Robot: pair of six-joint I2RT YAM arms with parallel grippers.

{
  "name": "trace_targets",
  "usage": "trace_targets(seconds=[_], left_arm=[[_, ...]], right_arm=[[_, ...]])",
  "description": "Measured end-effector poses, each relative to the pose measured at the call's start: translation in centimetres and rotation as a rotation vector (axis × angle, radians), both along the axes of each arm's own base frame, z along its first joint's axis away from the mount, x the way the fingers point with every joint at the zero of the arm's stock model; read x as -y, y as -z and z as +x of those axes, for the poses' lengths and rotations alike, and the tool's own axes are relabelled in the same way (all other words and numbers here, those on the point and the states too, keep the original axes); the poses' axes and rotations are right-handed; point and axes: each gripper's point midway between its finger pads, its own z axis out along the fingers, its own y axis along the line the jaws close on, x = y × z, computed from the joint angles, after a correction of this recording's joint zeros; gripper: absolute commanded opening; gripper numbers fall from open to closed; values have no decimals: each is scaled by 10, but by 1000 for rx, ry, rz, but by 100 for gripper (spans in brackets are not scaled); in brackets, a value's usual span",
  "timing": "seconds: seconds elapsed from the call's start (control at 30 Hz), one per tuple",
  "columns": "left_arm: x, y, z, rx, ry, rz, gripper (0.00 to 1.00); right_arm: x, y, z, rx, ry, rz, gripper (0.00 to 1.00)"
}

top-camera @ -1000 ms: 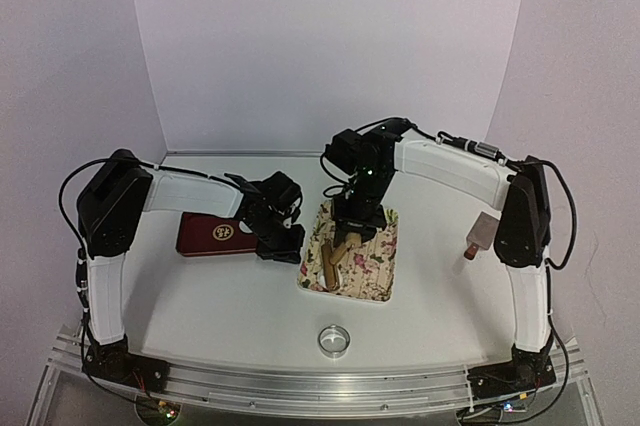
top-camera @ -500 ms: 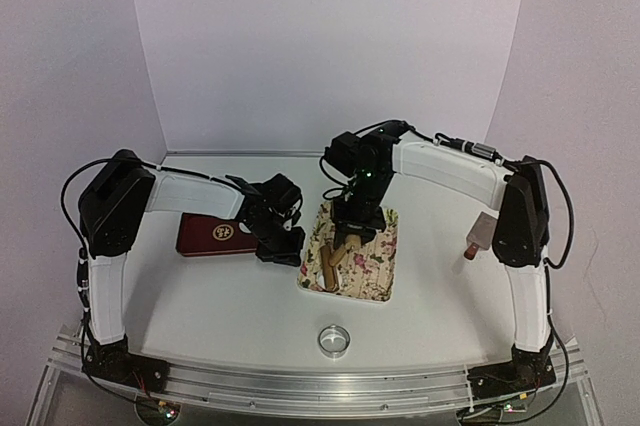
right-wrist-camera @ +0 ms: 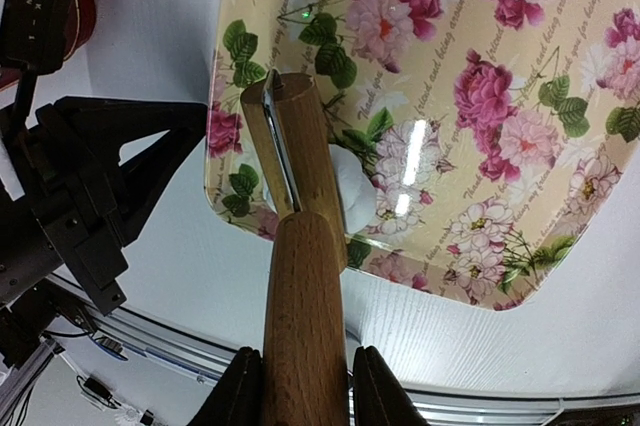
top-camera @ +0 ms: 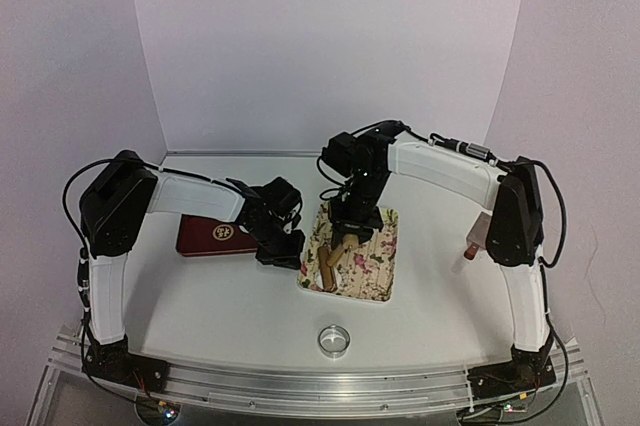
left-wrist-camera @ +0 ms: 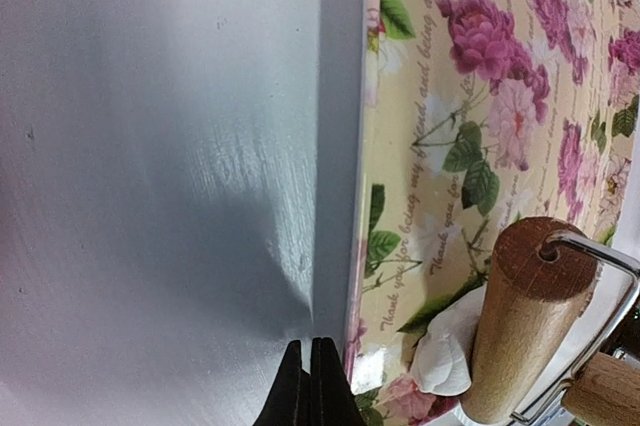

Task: Roll out the dumpling wrappers from the dough
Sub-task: Flatten out the dough on the work surface.

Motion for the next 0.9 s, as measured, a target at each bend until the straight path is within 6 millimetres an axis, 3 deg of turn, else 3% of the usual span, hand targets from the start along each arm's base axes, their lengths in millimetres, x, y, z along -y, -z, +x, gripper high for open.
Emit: trace_targets(seconds=[0.4,0.73,0.9], left_arm=[[2,-5,1,22,-2,-17,12],[1,-5,3,38,-9,-12,13],[5,-20,5,79,-13,-56,15]], right_arm=[[0,7,0,-5,-15,-9,0],[-1,6,1,-2,-15,-6,0],[-1,6,1,0,-15,-5,0]])
